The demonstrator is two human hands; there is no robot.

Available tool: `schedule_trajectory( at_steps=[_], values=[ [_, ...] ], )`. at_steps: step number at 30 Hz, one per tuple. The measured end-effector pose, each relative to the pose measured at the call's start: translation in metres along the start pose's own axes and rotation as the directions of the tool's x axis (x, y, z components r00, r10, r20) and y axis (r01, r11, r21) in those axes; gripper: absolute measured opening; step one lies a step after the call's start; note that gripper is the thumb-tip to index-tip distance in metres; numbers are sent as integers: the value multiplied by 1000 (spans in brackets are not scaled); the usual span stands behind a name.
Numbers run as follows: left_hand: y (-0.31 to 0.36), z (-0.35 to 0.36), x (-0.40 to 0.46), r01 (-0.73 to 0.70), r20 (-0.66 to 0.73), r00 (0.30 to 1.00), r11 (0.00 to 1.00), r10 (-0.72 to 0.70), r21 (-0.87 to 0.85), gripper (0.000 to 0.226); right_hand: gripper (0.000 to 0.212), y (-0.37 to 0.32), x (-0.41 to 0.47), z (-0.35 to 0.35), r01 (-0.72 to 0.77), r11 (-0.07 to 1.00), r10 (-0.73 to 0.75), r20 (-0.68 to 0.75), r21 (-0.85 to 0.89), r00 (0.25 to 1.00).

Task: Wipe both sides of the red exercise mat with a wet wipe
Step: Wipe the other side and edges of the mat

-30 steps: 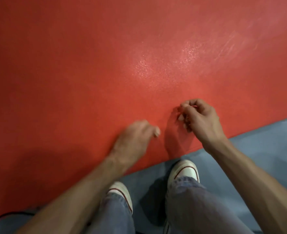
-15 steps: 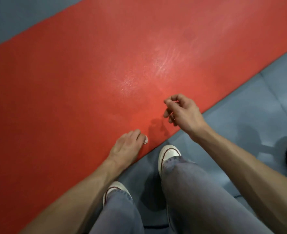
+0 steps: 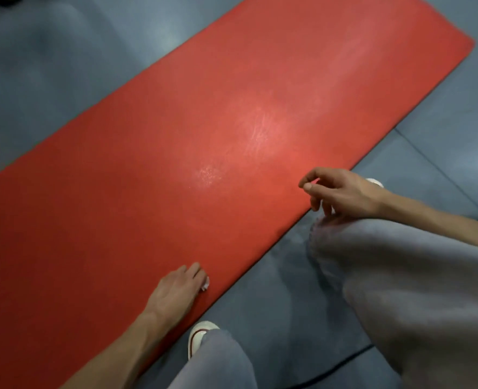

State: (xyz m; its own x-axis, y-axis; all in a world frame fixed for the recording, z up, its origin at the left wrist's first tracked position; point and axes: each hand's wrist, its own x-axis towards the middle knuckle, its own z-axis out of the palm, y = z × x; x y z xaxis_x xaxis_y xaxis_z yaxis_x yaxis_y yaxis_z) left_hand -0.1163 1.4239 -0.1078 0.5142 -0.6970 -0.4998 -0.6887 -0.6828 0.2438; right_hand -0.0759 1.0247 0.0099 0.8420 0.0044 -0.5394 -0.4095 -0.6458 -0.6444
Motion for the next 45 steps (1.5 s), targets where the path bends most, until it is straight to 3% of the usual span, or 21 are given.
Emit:
schedule_trajectory(
  at_steps=[3, 5, 9, 13, 16, 21, 25, 27, 32, 35, 38, 40, 41, 43, 45],
  values=[
    [12, -10, 24, -85, -33, 996, 996, 86, 10, 31, 15, 29, 23, -15, -15, 999, 19, -95, 38, 995],
    [17, -21, 54, -155, -90, 983, 986, 161, 66, 11, 15, 42, 40, -12, 6, 984, 11, -94, 178, 996],
    [23, -48, 141, -291, -138, 938, 938, 319, 188, 27, 19, 58, 64, 4, 57, 892, -2, -122, 449, 992],
    [41, -82, 243, -488, -186, 825, 838, 534, 243, 22, 19, 94, 84, 19, -3, 705, 205, -199, 710, 958],
    [70, -115, 323, -585, -175, 756, 771, 631, 251, 22, 12, 119, 87, 16, -12, 593, 348, -243, 805, 905],
    [100, -149, 397, -530, -115, 819, 819, 561, 220, 19, 13, 139, 81, -4, 6, 550, 455, -306, 835, 836],
    [92, -124, 352, -510, -173, 838, 855, 518, 91, 21, 13, 142, 82, 3, -54, 488, 485, -219, 871, 847],
    [88, -111, 309, -525, -145, 836, 848, 530, 75, 24, 12, 142, 80, 3, -106, 530, 440, -166, 842, 882],
    [84, -94, 241, -630, 49, 775, 764, 630, 141, 15, 8, 146, 78, 18, -183, 792, 302, -114, 583, 946],
    [87, -106, 261, -631, 39, 773, 762, 633, 147, 23, 9, 144, 82, 14, -152, 803, 257, -105, 577, 961],
    [102, -119, 303, -664, -43, 734, 729, 678, 164, 29, 10, 151, 90, 6, -133, 813, 315, -236, 566, 919],
    [112, -134, 342, -636, -130, 743, 753, 656, 169, 24, 9, 162, 93, 1, -142, 852, 339, -325, 503, 883],
    [114, -143, 366, -572, -196, 780, 804, 594, 160, 15, 10, 166, 94, -2, -147, 861, 342, -341, 487, 875],
    [109, -160, 413, -330, -311, 898, 944, 312, -5, 12, 13, 172, 94, -7, -146, 852, 352, -344, 502, 870],
    [103, -166, 434, -161, -370, 925, 970, 84, -182, 8, 13, 175, 93, -11, -128, 853, 343, -360, 506, 867]
  ],
)
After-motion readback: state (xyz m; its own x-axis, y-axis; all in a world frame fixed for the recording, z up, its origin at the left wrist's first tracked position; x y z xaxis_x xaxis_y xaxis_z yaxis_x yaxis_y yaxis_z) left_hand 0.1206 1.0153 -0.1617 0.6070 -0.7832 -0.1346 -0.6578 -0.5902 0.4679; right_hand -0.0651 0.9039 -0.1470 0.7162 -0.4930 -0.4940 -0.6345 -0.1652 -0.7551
